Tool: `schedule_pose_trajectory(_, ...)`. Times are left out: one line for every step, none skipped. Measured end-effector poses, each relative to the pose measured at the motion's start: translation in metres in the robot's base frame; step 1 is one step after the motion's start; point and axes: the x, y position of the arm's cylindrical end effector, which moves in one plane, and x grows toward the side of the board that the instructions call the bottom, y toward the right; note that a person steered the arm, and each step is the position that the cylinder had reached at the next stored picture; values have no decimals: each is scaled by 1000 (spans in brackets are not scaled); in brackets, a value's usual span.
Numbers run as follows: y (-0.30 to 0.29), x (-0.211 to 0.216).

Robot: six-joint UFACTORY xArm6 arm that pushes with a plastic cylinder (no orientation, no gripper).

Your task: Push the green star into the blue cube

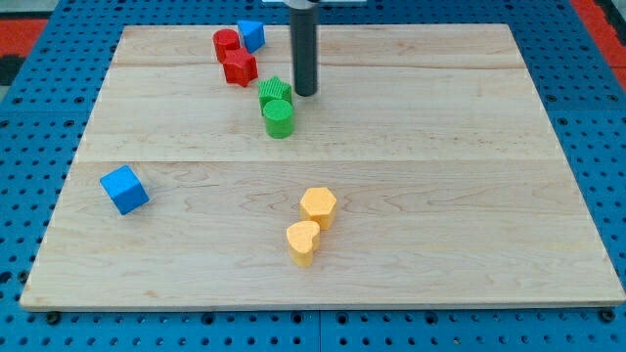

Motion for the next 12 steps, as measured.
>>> schedule_pose_trajectory(-93, 4)
schedule_pose_trajectory(-134, -6)
schedule_pose_trajectory(-195, 5)
schedule_pose_trajectory(-195, 28)
schedule_pose_trajectory(-170, -10)
schedule_pose_trajectory(-209, 31)
schedule_pose_trajectory(-232, 95)
schedule_pose_trajectory(-233, 86)
schedule_pose_trajectory(-242, 39)
schedule_pose_trajectory(-215, 64)
schedule_pose_trajectory(-176, 65)
schedule_pose_trajectory(-218, 117)
